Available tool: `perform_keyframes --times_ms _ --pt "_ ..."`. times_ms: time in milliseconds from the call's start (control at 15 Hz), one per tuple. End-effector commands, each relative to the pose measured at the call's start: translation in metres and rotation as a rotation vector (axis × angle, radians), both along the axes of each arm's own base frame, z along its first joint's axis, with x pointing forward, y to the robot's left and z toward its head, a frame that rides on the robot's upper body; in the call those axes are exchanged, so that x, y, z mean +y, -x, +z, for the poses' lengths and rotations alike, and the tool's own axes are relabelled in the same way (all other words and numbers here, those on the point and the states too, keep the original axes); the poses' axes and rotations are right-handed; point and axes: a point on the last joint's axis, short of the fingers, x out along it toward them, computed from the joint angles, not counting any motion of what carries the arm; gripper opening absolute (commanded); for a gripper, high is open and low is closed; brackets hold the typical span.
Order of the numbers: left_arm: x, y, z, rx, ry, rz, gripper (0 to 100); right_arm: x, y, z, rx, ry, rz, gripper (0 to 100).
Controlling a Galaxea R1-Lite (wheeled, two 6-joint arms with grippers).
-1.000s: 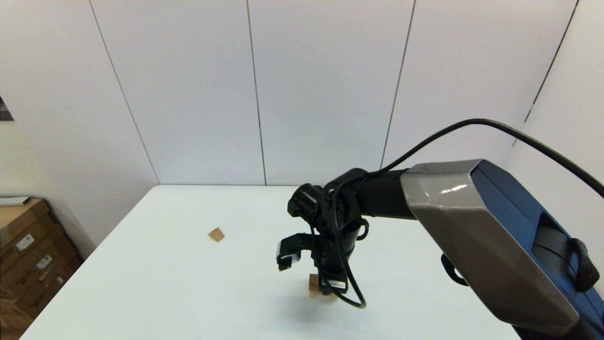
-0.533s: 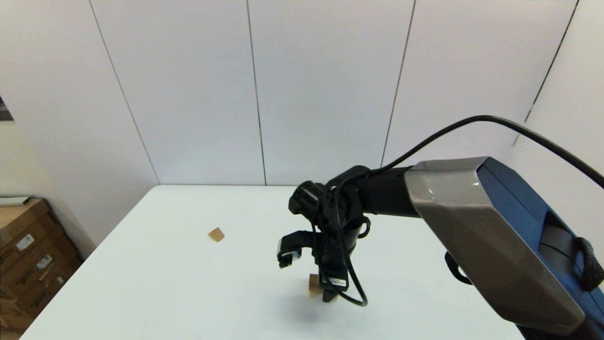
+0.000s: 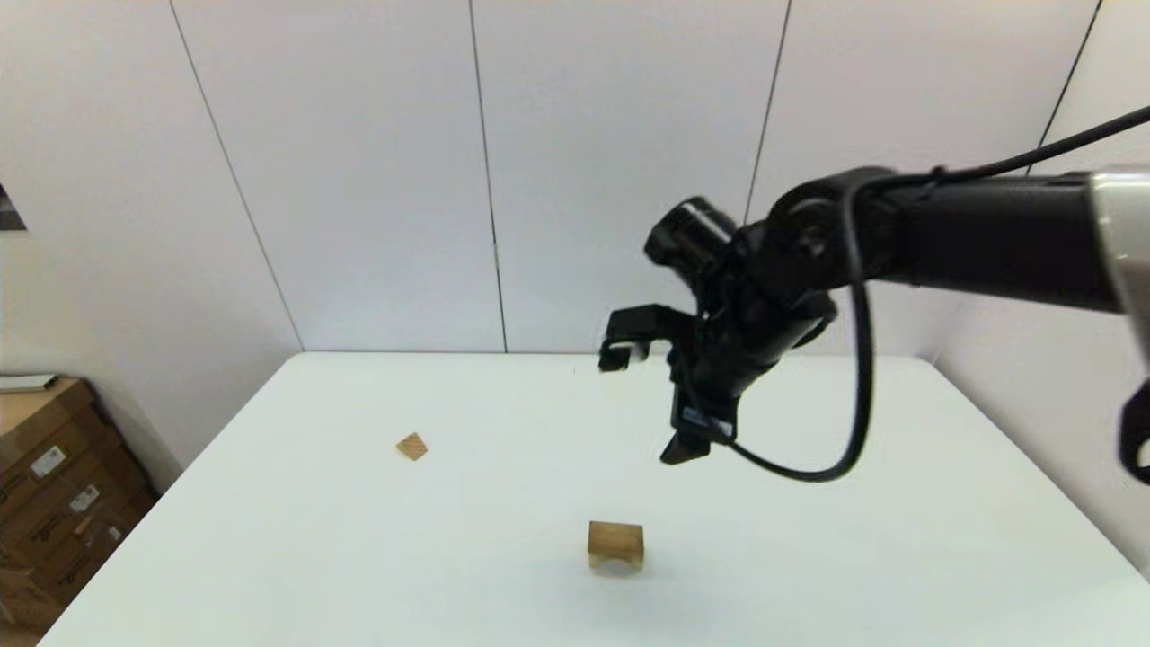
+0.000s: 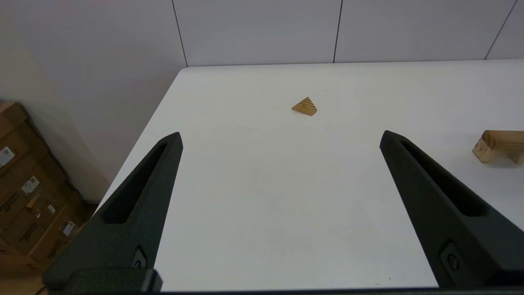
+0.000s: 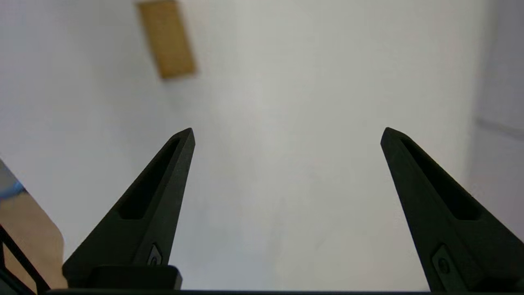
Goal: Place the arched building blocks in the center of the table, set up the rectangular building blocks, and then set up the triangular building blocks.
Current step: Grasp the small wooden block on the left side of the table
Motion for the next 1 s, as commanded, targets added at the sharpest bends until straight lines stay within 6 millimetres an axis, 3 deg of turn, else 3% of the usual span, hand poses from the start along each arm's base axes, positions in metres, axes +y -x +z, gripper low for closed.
perform_keyframes --times_ms 67,267,467,667,1000 --pt "0.000 0.000 0.000 0.000 0.001 -0.001 100 -0.105 0.080 0.092 -0.188 -0.122 -0.234 100" --pt "0.000 0.000 0.000 0.000 0.001 -0.001 100 -0.163 0.157 0.102 -0.259 -0.151 -0.380 100" --pt "0.000 0.000 0.000 0.000 0.001 -0.001 100 -0.203 0.223 0.085 -0.312 -0.144 -0.589 100" --pt "0.000 0.000 0.000 0.001 0.001 -0.001 100 -0.212 0.271 0.059 -0.328 -0.209 -0.763 100" --pt "0.000 0.000 0.000 0.001 -0.001 -0.001 100 -0.212 0.336 -0.008 -0.475 -0.308 -0.746 100"
